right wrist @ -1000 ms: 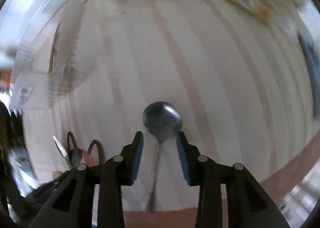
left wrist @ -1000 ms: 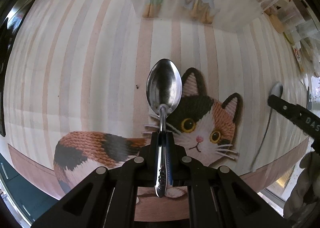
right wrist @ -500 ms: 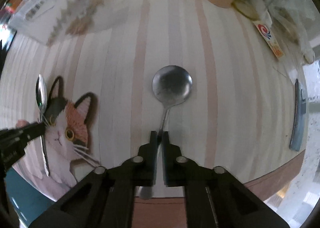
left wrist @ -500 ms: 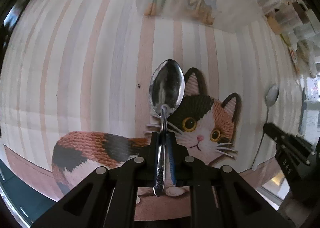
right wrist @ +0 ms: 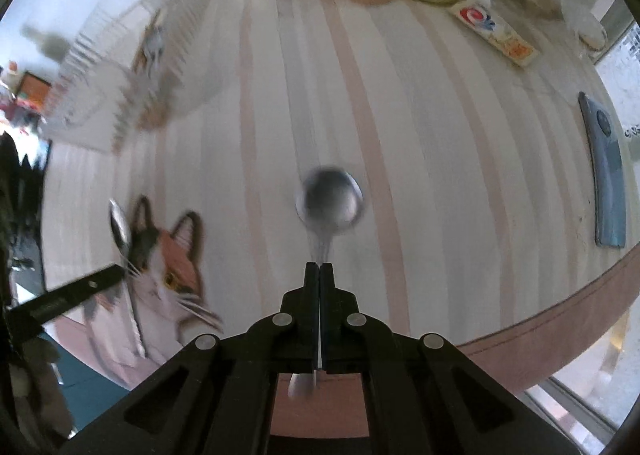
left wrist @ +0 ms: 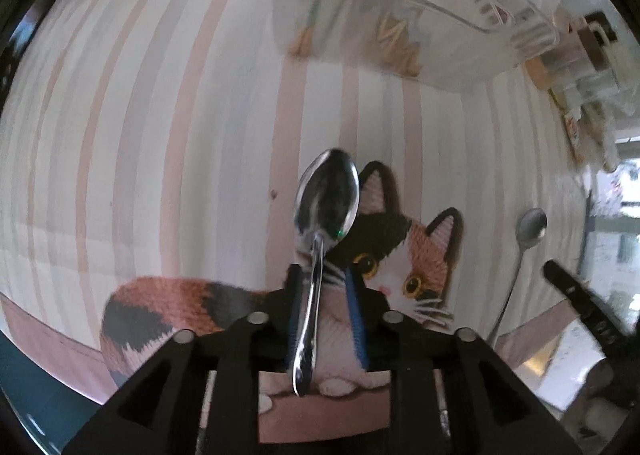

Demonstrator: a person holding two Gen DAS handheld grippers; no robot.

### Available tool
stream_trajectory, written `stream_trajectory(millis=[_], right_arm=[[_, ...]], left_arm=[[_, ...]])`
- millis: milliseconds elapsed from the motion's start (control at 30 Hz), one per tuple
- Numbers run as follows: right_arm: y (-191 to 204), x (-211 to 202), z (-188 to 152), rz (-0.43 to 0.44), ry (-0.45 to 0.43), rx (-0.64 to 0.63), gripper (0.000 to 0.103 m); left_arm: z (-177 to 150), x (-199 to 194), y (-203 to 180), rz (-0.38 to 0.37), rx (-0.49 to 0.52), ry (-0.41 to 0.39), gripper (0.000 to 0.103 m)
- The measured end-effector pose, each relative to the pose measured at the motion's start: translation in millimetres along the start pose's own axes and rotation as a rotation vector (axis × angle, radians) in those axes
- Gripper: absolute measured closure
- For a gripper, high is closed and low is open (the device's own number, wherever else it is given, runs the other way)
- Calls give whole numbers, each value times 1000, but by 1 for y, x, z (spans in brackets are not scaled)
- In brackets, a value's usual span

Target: Organize utensils

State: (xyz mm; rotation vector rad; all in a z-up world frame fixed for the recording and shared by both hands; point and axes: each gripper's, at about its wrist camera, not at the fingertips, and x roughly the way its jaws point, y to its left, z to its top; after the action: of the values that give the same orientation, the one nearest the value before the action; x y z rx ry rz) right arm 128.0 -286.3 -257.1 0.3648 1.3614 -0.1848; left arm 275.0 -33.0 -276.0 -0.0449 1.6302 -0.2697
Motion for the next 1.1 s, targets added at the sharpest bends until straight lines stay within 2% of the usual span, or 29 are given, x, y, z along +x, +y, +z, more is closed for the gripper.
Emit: stream_trajectory(millis=[100,167,200,233,267,333,367,533,633,667,700,733,800,900,1100], right_arm=[[-13,-5,15,36,8,19,103],[-25,0,17,39,24,56,102],[-11,12,16,37,30,67,101],[-13,15,18,34,38,84,96],[-19,15,18,28,42,102,90],[-14,27,23,26,31,119,64],[-16,26,25,22,24,120,61],[-8,44,26,37,43,104,57],[23,58,36,-32,16,29,54],[29,60,36,-56,11,4,55],[36,61,36,-94,4,-21,64],[43,62,37,-117,-13,-42,85],[50,64,38,-121,-21,-77,102],[53,66,43,-116,-15,-86,103],[33,41,41,-22,-47,-21,103]], left_arm=[[5,10,-11,68,37,25,80],[6,11,-20,108,59,0,81],[6,12,-23,122,65,-4,81],[6,12,-27,143,73,-12,88],[4,14,-32,165,86,-21,99],[3,16,-37,163,87,-28,99],[2,16,-37,158,85,-26,99],[0,9,-23,147,62,-26,99],[-8,-6,-6,143,48,-39,99],[-9,-9,-3,144,44,-43,99],[-10,-14,-1,142,37,-51,99],[-10,-17,1,143,33,-58,99],[-10,-27,5,143,22,-75,99],[-13,-38,9,142,6,-99,99],[-21,-63,0,150,-8,-152,99]])
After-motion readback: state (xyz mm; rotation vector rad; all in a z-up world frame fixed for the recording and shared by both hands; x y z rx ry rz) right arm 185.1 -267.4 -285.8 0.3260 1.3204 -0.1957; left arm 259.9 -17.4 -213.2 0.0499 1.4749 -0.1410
